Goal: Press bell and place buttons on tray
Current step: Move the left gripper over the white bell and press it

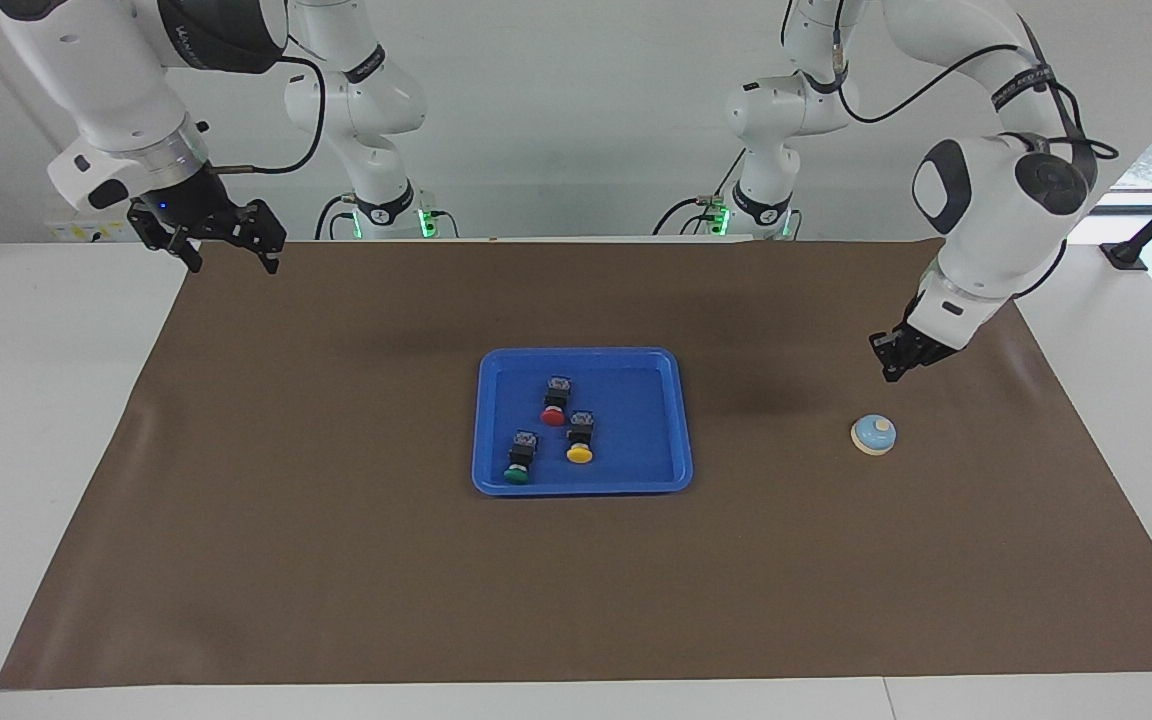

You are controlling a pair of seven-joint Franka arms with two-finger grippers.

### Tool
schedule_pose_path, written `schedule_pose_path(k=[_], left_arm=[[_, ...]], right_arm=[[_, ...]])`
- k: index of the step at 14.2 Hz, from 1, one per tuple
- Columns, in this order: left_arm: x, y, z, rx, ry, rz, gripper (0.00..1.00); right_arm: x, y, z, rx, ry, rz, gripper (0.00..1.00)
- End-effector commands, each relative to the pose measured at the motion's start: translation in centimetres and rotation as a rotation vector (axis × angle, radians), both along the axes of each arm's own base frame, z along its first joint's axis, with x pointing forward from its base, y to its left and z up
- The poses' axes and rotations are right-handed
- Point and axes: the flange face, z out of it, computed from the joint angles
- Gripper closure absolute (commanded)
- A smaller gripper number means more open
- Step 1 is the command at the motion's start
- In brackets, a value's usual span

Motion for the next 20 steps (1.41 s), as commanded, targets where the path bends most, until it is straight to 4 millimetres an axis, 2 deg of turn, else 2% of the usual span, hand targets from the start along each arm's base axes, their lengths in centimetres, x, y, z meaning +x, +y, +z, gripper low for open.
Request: schedule_pose_path(k=[1,5,6,10,15,17,18,19,20], left_arm=[[0.1,1.3,-2.8,-0.001,-0.028,0.015,1.00],[-0.1,1.6,-6.6,-0.004,-0.045,0.022,1.00],[-0.3,1.6,-7.0,-0.005,-0.051,0.022,1.00],[0.1,3.7,-8.6,-0.005,-0.049,0.055,1.00],[0.7,3.1,-12.3,-0.008,-0.044,0.043,1.00],[1.1,3.7,-11.5,-0.006,-0.044,0.047,1.00],[1.5,3.7,-10.1,-0.005,-0.038,0.045,1.00],[2.1,3.6,-8.0,-0.003,-0.019,0.041,1.00],[2.7,3.0,-4.8,-0.001,-0.001,0.031,1.00]], right_arm=[[-0.7,0.0,0.1,-0.008,0.005,0.024,0.00],[-0.7,-0.1,0.1,-0.008,0.005,0.023,0.00],[-0.7,0.0,0.2,-0.008,0.003,0.024,0.00],[-0.7,0.0,0.1,-0.008,0.005,0.024,0.00],[-0.7,0.0,0.1,-0.008,0.005,0.024,0.00],[-0.7,-0.1,0.1,-0.008,0.005,0.023,0.00],[-0.8,-0.1,0.2,-0.008,0.002,0.023,0.00],[-0.7,-0.1,0.2,-0.008,0.003,0.023,0.00],[-0.7,-0.1,0.2,-0.008,0.003,0.023,0.00]])
